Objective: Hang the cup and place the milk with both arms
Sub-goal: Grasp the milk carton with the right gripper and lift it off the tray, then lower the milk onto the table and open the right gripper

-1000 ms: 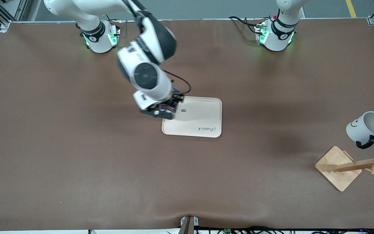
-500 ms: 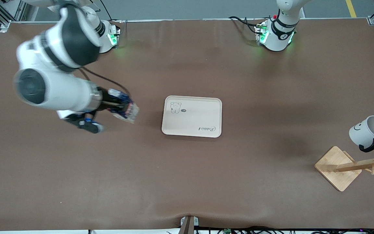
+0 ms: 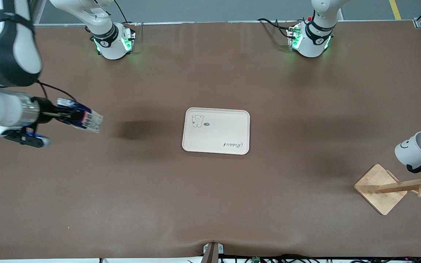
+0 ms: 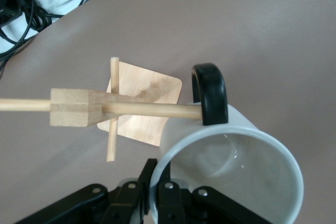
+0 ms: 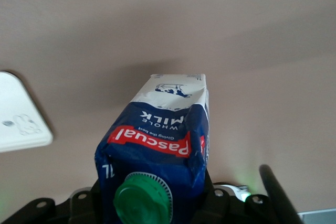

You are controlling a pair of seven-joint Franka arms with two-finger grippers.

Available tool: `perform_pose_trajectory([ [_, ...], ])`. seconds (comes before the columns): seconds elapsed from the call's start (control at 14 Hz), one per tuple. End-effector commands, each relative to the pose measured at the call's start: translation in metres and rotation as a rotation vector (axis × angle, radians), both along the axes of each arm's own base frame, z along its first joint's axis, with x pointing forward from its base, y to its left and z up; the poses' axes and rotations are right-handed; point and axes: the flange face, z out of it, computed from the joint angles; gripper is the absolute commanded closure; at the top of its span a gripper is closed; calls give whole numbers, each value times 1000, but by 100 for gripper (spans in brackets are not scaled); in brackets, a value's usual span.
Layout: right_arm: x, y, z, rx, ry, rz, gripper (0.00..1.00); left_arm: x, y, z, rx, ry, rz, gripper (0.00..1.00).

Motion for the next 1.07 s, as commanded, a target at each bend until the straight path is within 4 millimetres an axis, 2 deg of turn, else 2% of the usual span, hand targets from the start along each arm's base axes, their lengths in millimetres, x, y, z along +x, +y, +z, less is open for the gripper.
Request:
perform_pose_trajectory([
  [0.0, -24, -54, -20, 51, -5, 43, 100, -2, 15, 5, -23, -16, -32, 100],
  [0.14, -36, -75, -50, 74, 6, 53, 100, -3, 18, 4, -29, -18, -34, 100],
  [0.29, -60, -93, -83, 97, -25, 78, 100, -3, 19, 3, -31, -21, -52, 100],
  [0.5, -85, -93, -121, 97, -61, 101, 100, -3, 26, -3, -72, -32, -65, 100],
  [0.64, -92, -104, -135, 107, -49, 94, 100, 0, 19, -2, -76, -36, -56, 100],
  [0.79, -103, -102, -159, 98, -72, 100, 100, 1, 14, 0, -86, -30, -3, 100],
  [0.86, -104, -104, -164, 100, -80, 108, 100, 1, 13, 1, -88, -30, 13, 100],
  [0.93, -105, -109, -164, 102, -82, 106, 95, 1, 15, 0, -88, -28, 14, 100],
  [1.0, -105, -112, -164, 101, -84, 100, 73, 1, 15, -1, -89, -27, 13, 100],
])
